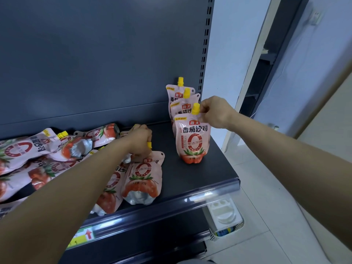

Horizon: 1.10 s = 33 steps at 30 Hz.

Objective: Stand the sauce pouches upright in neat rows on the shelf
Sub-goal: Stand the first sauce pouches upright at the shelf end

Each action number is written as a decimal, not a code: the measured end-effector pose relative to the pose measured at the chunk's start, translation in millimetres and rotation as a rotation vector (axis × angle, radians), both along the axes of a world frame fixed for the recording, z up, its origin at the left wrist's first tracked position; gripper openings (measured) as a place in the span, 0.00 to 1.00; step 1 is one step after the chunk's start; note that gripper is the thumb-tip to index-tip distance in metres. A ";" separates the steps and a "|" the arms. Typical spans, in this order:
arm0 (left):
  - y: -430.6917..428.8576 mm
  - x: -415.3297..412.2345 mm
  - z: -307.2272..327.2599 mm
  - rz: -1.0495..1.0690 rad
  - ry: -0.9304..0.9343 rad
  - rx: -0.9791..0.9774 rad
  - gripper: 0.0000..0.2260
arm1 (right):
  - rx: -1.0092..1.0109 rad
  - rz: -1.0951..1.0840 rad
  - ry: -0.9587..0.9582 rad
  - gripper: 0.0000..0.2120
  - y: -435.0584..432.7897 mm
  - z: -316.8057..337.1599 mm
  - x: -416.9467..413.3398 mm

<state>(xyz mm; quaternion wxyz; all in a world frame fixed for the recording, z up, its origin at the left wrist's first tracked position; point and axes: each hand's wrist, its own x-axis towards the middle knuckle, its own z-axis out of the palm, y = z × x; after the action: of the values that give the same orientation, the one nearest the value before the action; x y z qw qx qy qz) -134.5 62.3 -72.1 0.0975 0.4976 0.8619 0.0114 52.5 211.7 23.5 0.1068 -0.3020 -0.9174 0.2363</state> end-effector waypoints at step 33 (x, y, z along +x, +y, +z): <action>44.8 107.6 76.2 0.121 -0.446 0.794 0.16 | -0.230 0.017 0.105 0.08 44.8 -3.0 -1.6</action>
<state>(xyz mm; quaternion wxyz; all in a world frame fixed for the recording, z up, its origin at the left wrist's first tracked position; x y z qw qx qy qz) -26.9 107.1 4.1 0.0815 0.4305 0.7764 0.4531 51.0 256.5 20.6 0.1175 -0.2916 -0.8798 0.3565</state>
